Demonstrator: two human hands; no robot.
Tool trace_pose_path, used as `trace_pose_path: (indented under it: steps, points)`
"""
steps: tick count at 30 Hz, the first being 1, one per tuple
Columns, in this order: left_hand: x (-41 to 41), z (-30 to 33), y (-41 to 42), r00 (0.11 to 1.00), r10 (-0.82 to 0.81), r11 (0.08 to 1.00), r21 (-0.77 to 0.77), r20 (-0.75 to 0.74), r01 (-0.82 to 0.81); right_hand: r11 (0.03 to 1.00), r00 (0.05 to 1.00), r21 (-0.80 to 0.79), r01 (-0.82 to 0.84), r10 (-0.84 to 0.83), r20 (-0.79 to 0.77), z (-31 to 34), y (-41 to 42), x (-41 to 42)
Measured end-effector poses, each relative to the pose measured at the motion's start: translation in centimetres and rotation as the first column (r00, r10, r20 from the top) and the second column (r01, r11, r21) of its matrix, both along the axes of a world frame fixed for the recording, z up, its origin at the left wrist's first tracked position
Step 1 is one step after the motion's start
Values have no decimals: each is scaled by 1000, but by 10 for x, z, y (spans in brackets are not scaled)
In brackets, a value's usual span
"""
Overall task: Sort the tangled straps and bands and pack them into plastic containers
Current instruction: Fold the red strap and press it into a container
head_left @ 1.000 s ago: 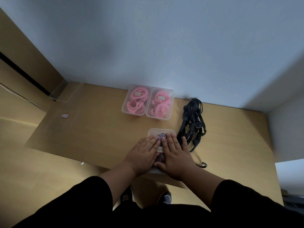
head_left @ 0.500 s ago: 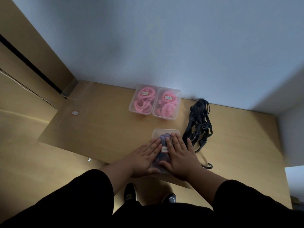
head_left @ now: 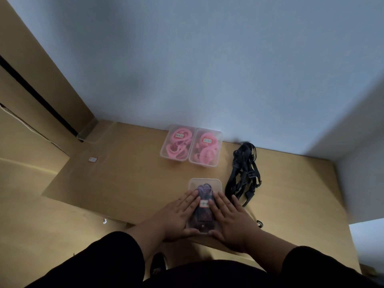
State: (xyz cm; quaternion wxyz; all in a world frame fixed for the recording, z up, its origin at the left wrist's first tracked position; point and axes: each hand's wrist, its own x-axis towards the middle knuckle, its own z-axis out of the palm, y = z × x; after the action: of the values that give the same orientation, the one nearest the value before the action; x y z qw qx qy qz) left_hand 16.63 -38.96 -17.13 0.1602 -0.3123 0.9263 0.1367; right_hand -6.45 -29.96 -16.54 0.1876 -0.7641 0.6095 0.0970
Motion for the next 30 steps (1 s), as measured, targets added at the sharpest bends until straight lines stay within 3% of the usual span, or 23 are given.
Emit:
trace_pose_path:
  steps: [2,6,11,15,21,30]
  points:
    - [-3,6,0,999,19,1000,-20,-36,-20,1000,1000,-18,4,-5,-25,-3,-1,1]
    - [-9,15,2,999,-21,999,30,45,20,999,999,49,17,-15,-46,-1,-2,3]
    - [-9,19,8,996,62,998,-9,66,-62,998,996,46,-31,34,-83,4,-10,10]
    - [13,27,5,991,97,995,-2,87,-97,979,979,-107,-175,162,-121,25,-27,29]
    - [63,34,-9,975,205,979,-23,91,-204,912,907,-21,-409,404,-118,47,-51,74]
    - [131,40,-66,985,171,985,12,-4,-170,903,898,-8,-429,426,-107,39,-104,140]
